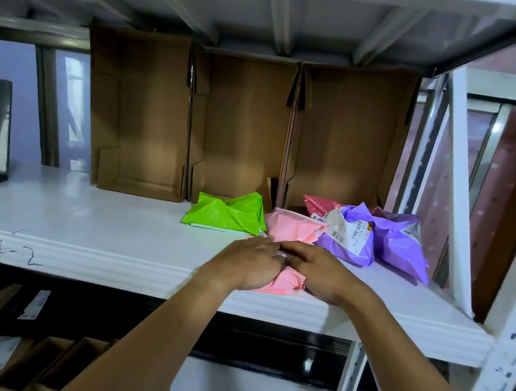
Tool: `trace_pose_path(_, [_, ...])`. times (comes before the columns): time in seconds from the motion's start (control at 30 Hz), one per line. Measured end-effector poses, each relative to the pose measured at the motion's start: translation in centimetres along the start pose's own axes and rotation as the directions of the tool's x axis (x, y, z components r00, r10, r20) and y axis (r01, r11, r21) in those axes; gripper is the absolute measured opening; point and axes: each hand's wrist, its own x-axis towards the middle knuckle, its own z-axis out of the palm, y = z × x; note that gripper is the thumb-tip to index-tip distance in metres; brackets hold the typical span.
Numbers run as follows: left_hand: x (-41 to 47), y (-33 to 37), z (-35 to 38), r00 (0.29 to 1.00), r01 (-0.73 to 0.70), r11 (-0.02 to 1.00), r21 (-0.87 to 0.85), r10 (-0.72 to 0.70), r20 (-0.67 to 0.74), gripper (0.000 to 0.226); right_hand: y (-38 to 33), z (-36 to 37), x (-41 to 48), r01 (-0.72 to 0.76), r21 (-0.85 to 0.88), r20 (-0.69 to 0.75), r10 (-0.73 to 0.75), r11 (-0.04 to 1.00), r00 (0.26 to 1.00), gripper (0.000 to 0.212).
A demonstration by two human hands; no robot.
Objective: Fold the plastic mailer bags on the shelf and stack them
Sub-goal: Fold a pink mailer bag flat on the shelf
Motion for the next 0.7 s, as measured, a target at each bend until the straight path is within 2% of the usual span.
trace_pose_path(0.07, [-0.6,0.2,-0.2,0.998,-0.002,1.000,-0.026,0.001,-0.065,0.047,-0.3,-0.2,-0.4,-0.002,0.071,-0.060,0.006,0.997,0.998,0.031])
trace_pose_path(0.17, [-1.1,0.2,-0.4,0.994,0.006,0.996,-0.085,-0.016,-0.107,0.045,-0.4,-0.4,-0.7,0.006,0.093,-0.113,0.004,0.996,0.994,0.032])
trace_pose_path(0.4, [-0.4,0.4,-0.5,0.995,-0.018,1.000,-0.005,0.018,0.097,0.054,0.1,0.0,-0.3,0.050,-0.078,-0.050,-0.054,0.996,0.997,0.033])
trace_pose_path(0.57, [0.3,0.1,-0.4,0.990,-0.010,0.997,0.073,0.000,0.138,0.057,0.0,0.0,-0.4,0.057,-0.050,-0.042,-0.060,0.997,0.997,0.034])
trace_pose_path(0.7, [0.4,0.2,-0.3,0.990,0.025,0.999,0.041,-0.030,0.141,0.057,0.3,0.2,-0.2,0.071,-0.003,-0.038,-0.071,0.997,0.997,0.032])
